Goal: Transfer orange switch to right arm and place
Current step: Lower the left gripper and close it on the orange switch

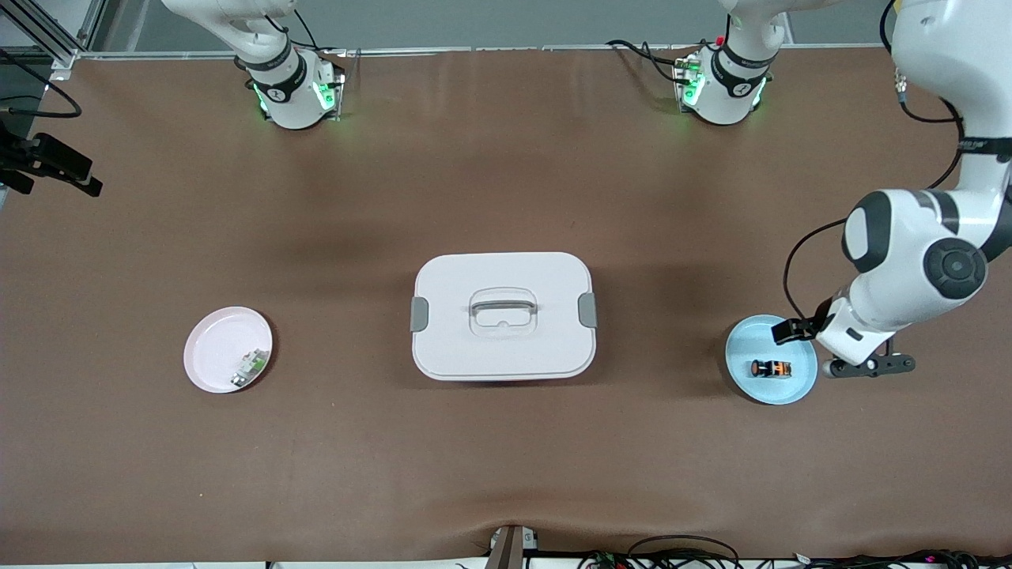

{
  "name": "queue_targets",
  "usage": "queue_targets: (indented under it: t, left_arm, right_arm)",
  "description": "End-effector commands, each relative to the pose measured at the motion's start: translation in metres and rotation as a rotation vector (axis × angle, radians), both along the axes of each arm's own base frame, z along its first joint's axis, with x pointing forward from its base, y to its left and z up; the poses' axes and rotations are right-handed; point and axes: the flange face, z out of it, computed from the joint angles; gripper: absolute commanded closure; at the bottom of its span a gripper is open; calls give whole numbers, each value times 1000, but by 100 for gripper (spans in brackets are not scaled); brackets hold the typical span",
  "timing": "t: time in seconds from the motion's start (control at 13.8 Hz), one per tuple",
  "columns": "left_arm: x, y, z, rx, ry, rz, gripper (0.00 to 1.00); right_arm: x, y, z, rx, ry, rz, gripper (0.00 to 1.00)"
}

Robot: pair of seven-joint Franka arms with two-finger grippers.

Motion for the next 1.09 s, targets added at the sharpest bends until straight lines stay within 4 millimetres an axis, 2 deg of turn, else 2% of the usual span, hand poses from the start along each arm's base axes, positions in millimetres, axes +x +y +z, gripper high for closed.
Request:
queue_targets:
  t: [0.0, 0.44, 0.58, 0.8, 1.02]
  left_arm:
    - [7, 3, -22, 4, -20, -44, 0]
    - [13, 5, -53, -5, -43, -114, 0]
    - [15, 19, -63, -7, -60, -112, 0]
    - [19, 21, -75, -14, -75, -105, 0]
    - [25, 14, -75, -22, -83, -98, 0]
  right_arm:
    - [1, -1, 3, -10, 6, 8, 0]
    - [1, -1, 3, -10, 7, 8, 0]
    - [1, -1, 3, -10, 7, 9, 0]
    - [1, -1, 3, -10, 6, 9, 0]
    - [1, -1, 3, -10, 6, 9, 0]
